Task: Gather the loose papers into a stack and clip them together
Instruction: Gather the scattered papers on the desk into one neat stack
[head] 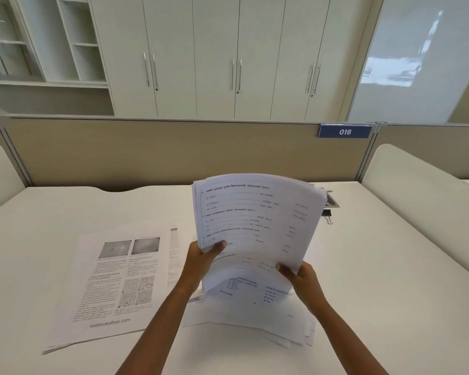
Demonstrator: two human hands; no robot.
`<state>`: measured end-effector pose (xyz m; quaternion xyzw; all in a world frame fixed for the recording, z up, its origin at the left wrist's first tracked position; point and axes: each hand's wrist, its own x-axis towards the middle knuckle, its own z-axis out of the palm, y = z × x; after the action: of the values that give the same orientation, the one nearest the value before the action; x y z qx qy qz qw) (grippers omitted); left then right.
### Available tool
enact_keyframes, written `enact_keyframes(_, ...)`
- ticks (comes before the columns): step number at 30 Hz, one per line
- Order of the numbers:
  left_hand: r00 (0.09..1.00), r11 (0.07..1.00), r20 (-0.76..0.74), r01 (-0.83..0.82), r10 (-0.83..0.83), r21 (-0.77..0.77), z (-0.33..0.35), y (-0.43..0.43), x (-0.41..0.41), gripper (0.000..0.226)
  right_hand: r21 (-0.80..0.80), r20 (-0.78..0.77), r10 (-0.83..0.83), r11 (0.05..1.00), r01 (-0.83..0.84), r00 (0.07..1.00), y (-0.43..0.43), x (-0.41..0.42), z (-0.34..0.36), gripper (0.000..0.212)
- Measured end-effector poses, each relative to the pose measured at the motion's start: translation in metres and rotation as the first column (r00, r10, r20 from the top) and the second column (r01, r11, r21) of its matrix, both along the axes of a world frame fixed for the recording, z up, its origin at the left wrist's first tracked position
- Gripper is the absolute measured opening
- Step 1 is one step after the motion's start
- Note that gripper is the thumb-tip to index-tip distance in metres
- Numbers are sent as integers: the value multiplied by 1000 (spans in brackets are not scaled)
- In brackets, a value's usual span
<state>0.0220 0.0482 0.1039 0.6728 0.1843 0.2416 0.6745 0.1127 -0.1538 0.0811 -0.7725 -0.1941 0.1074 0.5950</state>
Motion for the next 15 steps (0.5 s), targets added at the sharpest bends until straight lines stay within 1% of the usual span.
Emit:
enact_keyframes(3,994,992,-87,77,-69,98,-12,6,-3,39,91,-37,-102,990,105,994,-1,3,-5,11)
enact_keyframes(4,986,984,-139,111,-92,137,-15,8,-4,41,122,-57,-133,983,139,989,-2,5,-5,8)
enact_keyframes(5,972,970,-220,126,-79,209,-18,11,-4,45,147,-74,-162,974,172,984,-3,8,-4,7)
enact_keyframes(6,942,935,-334,121,-3,333,-22,16,-5,51,170,-92,-183,966,197,979,-4,11,-3,8)
enact_keyframes(7,878,863,-460,127,131,489,-27,22,-7,60,193,-118,-198,957,218,973,-6,14,-3,9)
enact_keyframes(8,786,771,-557,172,267,613,-32,28,-11,70,206,-148,-208,950,236,967,-9,17,-4,11)
enact_keyframes(9,695,712,-631,245,344,658,-37,34,-16,80,202,-170,-219,946,252,961,-12,20,-6,13)
enact_keyframes(11,538,689,-768,409,347,598,-47,44,-25,99,152,-183,-228,955,256,956,-19,25,-12,16)
enact_keyframes(13,390,674,-859,539,332,505,-55,49,-34,111,88,-213,-226,964,249,951,-24,28,-20,19)
enact_keyframes(14,345,677,-878,561,331,476,-57,49,-38,114,56,-230,-223,969,241,948,-26,29,-25,22)
enact_keyframes(15,322,691,-888,559,327,458,-59,50,-40,115,26,-248,-224,971,237,942,-27,30,-29,24)
